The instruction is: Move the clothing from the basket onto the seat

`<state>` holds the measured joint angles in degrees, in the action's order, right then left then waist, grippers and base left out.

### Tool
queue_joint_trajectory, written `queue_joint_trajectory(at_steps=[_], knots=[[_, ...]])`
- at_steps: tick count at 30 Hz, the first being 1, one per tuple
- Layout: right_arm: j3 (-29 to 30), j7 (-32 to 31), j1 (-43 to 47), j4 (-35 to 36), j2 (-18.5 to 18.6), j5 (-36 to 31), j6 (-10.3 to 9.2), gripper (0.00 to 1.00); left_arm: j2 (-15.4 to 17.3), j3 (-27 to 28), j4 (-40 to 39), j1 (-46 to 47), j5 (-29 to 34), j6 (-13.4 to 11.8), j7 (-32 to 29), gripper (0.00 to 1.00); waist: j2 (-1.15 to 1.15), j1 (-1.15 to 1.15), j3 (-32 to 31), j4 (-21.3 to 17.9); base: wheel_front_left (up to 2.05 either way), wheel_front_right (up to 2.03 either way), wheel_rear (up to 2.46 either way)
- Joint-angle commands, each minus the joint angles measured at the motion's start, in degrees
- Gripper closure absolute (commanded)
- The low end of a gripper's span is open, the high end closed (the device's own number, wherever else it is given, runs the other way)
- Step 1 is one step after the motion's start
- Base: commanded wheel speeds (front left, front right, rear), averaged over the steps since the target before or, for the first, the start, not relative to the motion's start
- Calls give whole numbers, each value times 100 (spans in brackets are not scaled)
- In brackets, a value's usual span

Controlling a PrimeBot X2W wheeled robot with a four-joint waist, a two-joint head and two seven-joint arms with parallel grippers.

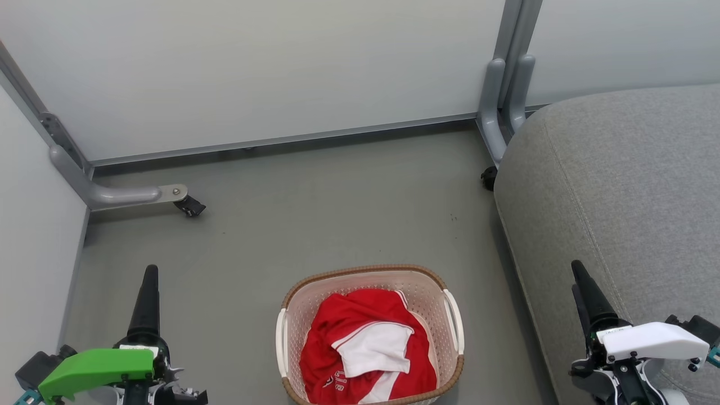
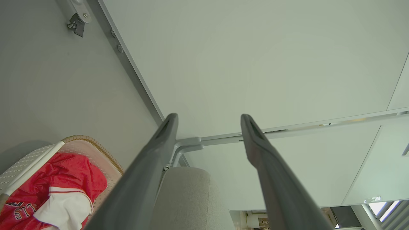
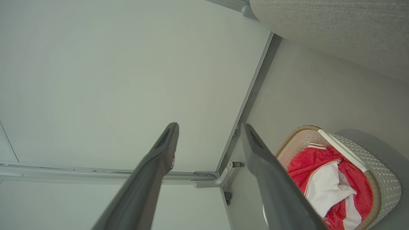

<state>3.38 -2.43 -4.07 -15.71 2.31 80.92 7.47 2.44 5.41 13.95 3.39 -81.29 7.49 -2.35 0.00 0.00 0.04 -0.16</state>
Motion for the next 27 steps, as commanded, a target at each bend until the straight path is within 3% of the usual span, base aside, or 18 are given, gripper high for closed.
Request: queue_joint_trajectory(at_steps=[1, 10, 27], knots=[[-6, 70, -98, 130, 38, -326, 1, 0, 34, 21, -158, 28, 281, 0, 67, 0, 0, 0, 0, 0, 0, 0, 0], [-212, 289, -62, 336, 42, -1652, 1, 0, 37, 2, -435, -70, 1374, -57, 285, 0, 0, 0, 5, 1, 0, 0, 0], [-611, 641, 38, 577, 119, -3372, 1, 0, 43, -325, -791, -290, 3267, -313, 635, 0, 0, 0, -22, -16, 0, 0, 0]])
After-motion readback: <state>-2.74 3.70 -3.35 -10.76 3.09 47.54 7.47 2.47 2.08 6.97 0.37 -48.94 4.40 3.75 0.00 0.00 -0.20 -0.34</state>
